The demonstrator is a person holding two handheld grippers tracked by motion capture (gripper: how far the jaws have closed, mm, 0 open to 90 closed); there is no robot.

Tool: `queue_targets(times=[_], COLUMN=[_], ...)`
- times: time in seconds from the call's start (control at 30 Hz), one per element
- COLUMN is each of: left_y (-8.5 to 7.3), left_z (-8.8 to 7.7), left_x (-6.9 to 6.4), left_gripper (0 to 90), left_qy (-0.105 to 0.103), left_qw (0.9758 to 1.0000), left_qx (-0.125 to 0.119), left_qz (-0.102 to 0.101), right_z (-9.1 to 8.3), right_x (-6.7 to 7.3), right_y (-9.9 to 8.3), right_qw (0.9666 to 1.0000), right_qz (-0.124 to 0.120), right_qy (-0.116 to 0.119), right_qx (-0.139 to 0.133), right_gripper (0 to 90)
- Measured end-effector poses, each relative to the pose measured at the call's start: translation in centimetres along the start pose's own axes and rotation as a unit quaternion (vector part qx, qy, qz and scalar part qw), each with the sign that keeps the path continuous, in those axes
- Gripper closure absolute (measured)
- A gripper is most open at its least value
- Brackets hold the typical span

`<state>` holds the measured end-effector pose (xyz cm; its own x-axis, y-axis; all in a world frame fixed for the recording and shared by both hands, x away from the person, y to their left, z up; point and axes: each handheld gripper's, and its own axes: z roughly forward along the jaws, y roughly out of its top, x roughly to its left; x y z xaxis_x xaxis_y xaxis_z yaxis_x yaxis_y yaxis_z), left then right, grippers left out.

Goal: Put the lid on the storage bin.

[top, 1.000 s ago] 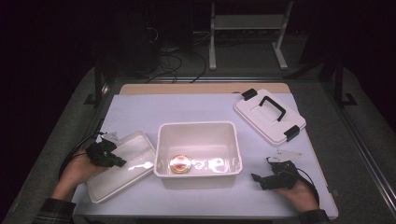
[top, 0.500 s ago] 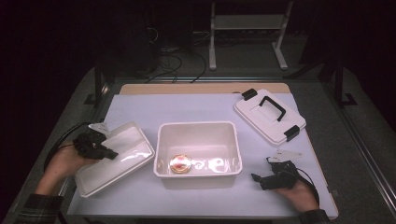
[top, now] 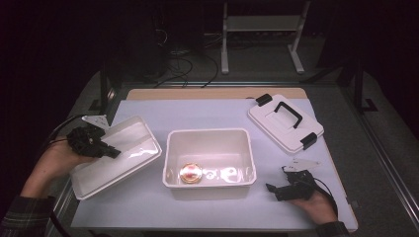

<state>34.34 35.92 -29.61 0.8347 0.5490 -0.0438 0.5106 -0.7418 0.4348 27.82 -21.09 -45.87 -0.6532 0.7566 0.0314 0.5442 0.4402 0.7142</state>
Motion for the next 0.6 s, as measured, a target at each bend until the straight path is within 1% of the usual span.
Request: queue_targets(times=[0.03, 0.37, 0.47, 0.6], left_y=[0.3, 3.6, 4.5, 5.6], left_z=[-0.2, -2.0, -2.2, -1.8], left_x=[0.0, -0.9, -1.4, -2.1], left_gripper=[88.9, 88.9, 88.9, 88.9], left_qy=[0.002, -0.01, -0.014, -0.024], left_qw=[1.0, 0.9991, 0.9985, 0.9973], left_qx=[-0.001, -0.015, -0.019, -0.024], left_qz=[0.004, 0.038, 0.049, 0.065], right_z=[0.0, 0.0, 0.0, 0.0], right_x=[0.0, 0.0, 0.0, 0.0], right_y=[0.0, 0.0, 0.0, 0.0], right_qw=[1.0, 1.0, 1.0, 1.0], right_qz=[0.0, 0.0, 0.0, 0.0], right_qy=[0.0, 0.0, 0.0, 0.0], right_qx=[0.0, 0.0, 0.0, 0.0], right_gripper=[11.6, 11.6, 11.6, 11.6])
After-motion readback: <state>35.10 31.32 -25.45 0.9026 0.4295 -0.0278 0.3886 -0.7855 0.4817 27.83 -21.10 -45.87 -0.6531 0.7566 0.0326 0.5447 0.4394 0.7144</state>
